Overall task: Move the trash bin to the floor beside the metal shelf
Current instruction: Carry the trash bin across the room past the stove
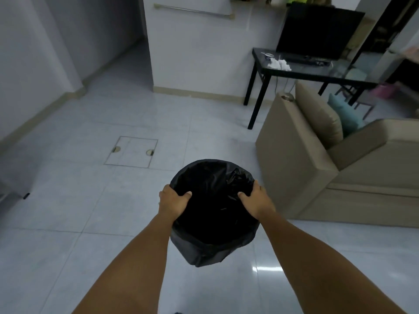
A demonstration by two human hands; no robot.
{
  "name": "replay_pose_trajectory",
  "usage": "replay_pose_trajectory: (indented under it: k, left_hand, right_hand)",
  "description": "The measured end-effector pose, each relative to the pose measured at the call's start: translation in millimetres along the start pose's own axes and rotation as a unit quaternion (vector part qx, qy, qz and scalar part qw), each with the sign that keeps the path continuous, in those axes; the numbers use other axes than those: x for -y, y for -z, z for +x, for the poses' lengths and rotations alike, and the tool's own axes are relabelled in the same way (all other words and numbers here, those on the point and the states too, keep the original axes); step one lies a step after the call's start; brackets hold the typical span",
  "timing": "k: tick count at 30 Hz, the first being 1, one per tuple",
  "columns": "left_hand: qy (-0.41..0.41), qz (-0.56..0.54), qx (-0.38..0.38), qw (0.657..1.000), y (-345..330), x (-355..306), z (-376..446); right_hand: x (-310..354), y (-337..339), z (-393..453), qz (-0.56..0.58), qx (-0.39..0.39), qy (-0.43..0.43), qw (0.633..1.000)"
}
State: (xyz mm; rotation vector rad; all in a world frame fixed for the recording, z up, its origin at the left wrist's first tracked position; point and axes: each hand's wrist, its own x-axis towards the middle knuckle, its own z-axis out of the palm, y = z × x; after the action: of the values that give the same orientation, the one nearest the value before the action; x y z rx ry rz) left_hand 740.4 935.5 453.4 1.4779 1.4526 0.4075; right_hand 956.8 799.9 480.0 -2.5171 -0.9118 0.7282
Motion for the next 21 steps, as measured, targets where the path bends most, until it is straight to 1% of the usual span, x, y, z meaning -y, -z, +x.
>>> replay_pose_trajectory:
  k: [5, 13, 21]
  left_hand:
    - [0.004, -0.007, -0.02, 1.0, 0.5, -42.3, 92.5]
    - [0.011, -0.023, -0.053, 0.998, 30.1, -111.2, 235.8]
    - [0.045, -0.042, -0.106, 0.992, 58.0, -154.1, 360.6]
  right_hand:
    - [47.2, 13.1, 101.4, 0.002, 0.003, 0.027, 1.0]
    - [146.1, 25.2, 242.0, -0.008, 0.008, 0.052, 0.999]
    - [247.4, 24.8, 381.3, -0.046, 0.028, 0.107, 0.993]
